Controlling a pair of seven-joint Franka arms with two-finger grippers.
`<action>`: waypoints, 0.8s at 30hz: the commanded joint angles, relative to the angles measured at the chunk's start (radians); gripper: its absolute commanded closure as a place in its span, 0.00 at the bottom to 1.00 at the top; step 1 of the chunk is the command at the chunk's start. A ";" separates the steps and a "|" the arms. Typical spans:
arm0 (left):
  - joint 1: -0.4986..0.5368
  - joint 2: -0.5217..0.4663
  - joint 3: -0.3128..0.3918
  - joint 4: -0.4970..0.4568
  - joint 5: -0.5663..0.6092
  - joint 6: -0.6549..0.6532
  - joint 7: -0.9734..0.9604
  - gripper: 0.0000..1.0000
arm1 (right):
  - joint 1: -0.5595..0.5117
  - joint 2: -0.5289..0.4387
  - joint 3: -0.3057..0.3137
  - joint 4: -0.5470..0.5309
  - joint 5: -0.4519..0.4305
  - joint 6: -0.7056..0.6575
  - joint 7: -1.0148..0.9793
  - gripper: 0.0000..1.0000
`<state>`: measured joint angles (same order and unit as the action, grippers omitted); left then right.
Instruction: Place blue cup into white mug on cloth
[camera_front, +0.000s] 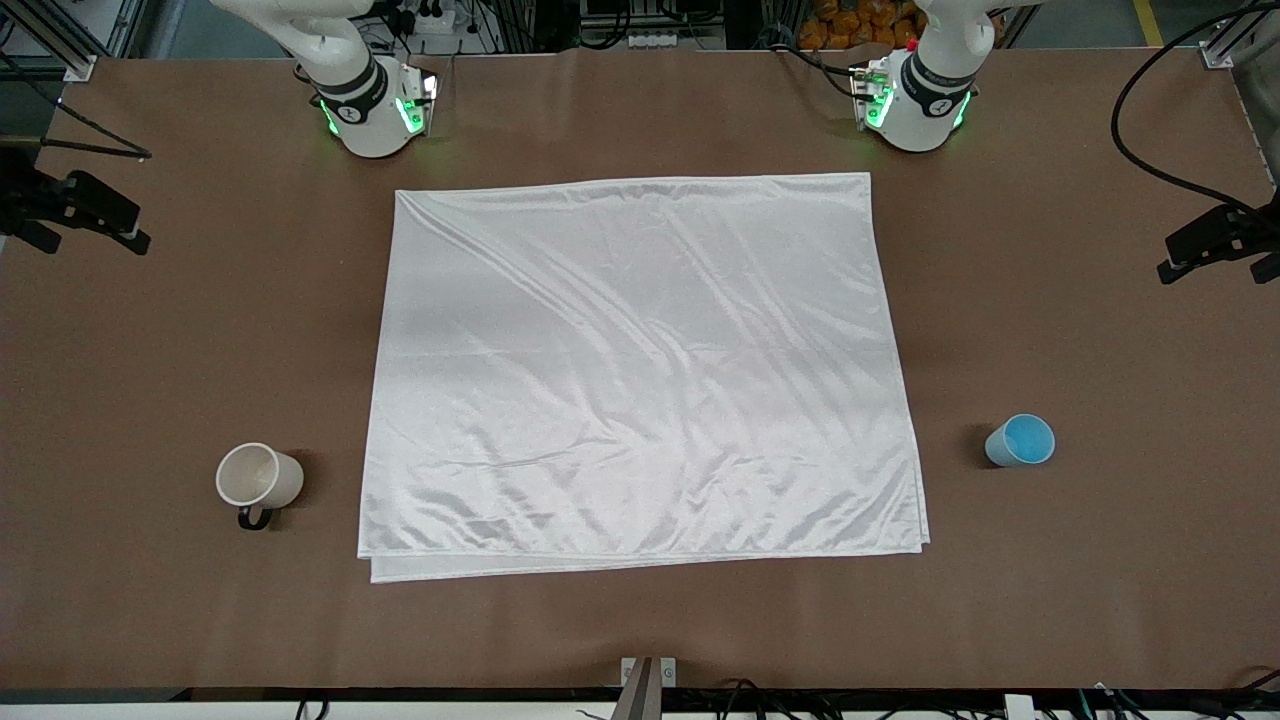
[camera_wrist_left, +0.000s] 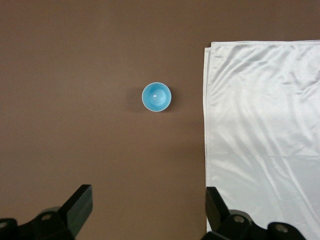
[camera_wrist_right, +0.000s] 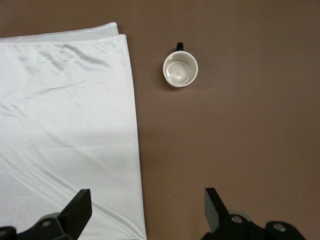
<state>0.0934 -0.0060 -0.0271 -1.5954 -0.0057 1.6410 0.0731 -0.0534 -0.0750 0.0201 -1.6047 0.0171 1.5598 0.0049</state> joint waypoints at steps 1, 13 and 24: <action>0.006 0.011 0.000 0.020 -0.011 -0.006 -0.009 0.00 | 0.001 0.004 0.003 0.014 0.000 -0.007 -0.010 0.00; 0.008 0.014 0.000 0.025 -0.013 -0.006 -0.016 0.00 | 0.001 0.006 0.003 0.014 0.000 -0.007 -0.010 0.00; 0.008 0.035 0.009 0.017 -0.010 -0.007 -0.002 0.00 | 0.001 0.006 0.001 0.014 0.000 -0.007 -0.010 0.00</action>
<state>0.0978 0.0067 -0.0195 -1.5954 -0.0057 1.6410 0.0723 -0.0533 -0.0750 0.0220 -1.6047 0.0171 1.5598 0.0049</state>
